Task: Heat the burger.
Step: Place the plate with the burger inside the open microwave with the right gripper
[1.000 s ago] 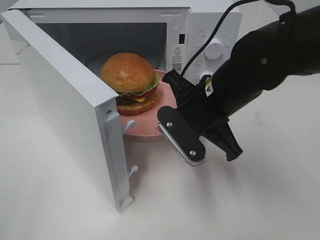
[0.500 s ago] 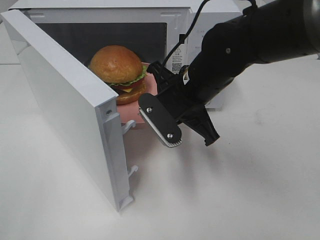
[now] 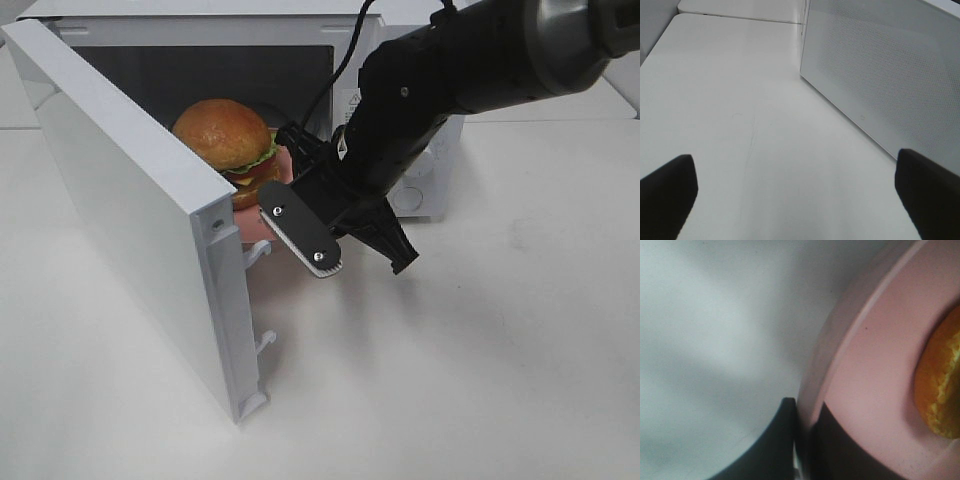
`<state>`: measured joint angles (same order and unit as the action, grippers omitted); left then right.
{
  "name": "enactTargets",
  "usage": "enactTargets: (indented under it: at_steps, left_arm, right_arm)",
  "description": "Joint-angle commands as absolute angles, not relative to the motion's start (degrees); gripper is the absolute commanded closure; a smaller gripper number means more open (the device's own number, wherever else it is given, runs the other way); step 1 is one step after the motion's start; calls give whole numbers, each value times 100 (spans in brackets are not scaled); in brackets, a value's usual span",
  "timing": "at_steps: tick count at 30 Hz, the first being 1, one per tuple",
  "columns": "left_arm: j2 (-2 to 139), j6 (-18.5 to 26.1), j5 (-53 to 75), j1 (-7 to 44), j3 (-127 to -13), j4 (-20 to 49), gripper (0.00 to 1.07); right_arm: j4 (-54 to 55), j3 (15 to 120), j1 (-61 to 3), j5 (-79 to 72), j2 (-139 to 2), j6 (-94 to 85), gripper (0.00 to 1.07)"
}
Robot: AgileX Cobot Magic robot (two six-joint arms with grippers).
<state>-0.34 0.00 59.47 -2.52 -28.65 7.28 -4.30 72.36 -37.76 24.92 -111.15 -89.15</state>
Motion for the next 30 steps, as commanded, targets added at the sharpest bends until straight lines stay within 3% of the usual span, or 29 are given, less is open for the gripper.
enactTargets:
  at_steps: [1, 8, 30]
  left_arm:
    - [-172, 0, 5919, -264, -2853, 745, 6]
    - [-172, 0, 5919, -264, -2853, 745, 6]
    - [-172, 0, 5919, -264, -2853, 745, 6]
  right_arm:
    - [-481, 7643, -3747, 2326, -11224, -8904, 107]
    - [-1014, 8182, -3747, 2481, -11551, -8228, 107]
    - [-1054, 9729, -3747, 3065, -12416, -7850, 107]
